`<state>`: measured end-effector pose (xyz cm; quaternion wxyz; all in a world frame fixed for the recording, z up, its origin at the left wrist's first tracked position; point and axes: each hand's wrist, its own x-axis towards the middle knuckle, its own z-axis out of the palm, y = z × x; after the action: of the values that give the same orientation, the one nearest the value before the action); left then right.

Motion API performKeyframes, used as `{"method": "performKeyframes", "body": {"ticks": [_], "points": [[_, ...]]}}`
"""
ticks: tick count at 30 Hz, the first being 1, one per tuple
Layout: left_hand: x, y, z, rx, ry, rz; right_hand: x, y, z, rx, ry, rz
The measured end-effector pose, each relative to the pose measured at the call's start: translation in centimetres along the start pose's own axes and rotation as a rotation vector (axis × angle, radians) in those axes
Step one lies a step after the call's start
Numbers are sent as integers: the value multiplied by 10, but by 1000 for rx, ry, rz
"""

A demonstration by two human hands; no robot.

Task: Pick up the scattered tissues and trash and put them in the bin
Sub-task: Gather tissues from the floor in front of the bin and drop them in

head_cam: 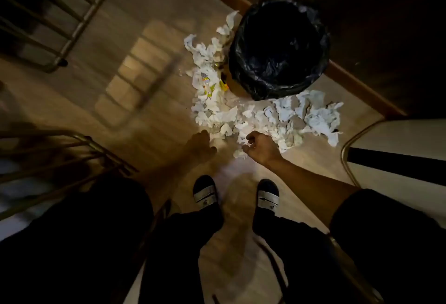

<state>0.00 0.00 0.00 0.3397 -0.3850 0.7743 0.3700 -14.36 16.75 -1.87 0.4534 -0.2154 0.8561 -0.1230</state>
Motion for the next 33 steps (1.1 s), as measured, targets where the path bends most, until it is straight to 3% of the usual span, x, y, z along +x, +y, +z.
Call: {"method": "performKeyframes", "body": {"ticks": [8, 16, 22, 24, 27, 31, 33], "points": [[141, -35, 88, 15, 88, 79, 125, 78, 72, -34, 138, -171], [254, -44, 143, 108, 422, 336, 240, 116, 90, -238, 216, -616], [289, -28, 121, 394, 476, 572, 291, 99, 71, -740, 299, -916], [291, -24, 111, 437, 474, 643, 299, 98, 65, -843, 327, -909], [297, -26, 108, 689, 363, 596, 294, 96, 61, -992, 282, -790], [303, -29, 128, 747, 191, 456, 279, 105, 63, -877, 99, -452], [304, -34, 145, 794, 190, 468, 276, 122, 70, -893, 68, -427]]}}
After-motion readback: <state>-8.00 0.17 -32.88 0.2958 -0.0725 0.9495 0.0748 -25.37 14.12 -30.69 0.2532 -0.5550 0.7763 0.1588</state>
